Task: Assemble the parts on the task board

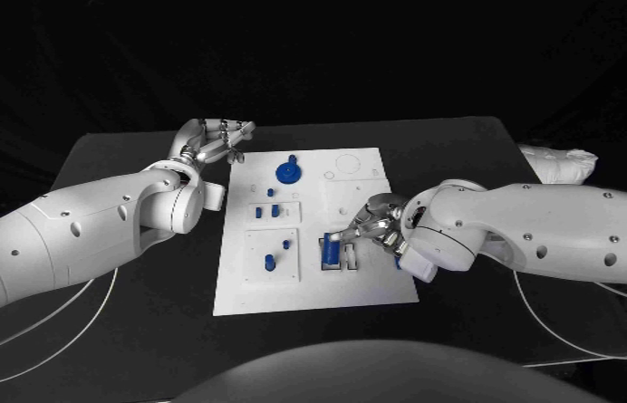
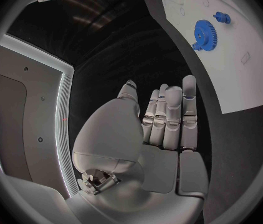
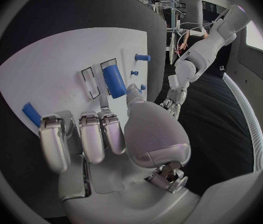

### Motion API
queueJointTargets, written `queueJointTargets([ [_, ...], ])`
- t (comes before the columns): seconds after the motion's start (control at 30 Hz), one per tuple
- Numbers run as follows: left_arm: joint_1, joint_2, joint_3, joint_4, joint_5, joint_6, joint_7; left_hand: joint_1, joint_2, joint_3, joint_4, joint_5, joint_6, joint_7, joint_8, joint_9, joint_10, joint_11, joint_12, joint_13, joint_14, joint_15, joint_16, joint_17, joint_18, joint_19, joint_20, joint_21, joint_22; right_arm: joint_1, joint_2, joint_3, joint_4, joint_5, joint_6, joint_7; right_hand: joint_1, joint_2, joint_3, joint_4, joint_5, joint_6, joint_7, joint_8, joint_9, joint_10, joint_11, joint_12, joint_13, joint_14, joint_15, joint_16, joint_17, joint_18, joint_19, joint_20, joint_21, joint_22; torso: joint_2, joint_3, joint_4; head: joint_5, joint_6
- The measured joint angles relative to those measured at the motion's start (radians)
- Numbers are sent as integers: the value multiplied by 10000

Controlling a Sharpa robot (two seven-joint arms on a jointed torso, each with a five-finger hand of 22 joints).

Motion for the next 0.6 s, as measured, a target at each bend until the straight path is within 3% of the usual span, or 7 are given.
queueJointTargets([
  [0.2,0,12,0,-16,0,15,-2,0,0,0,0,0,0,0,0,11,0,0,48,0,0,0,0,-13,0,0,0,0,-9,-12,40,0,6,-58,-12,41,-22,23,0,0,0,0,0,-213,-384,35,35,0,0,-30,41,0,-1,0,7,13,0,0,1,1,-2,-22,0],
  [0.6,-1,20,-1,-32,-1,30,-7,0,0,0,0,0,0,0,0,10,0,0,48,0,0,0,0,-12,0,0,0,0,-9,-22,150,0,-71,-61,31,65,-64,65,-1,1,0,157,22,-326,-688,36,35,0,0,0,71,0,-1,0,7,84,0,-1,0,-3,9,-45,0],
])
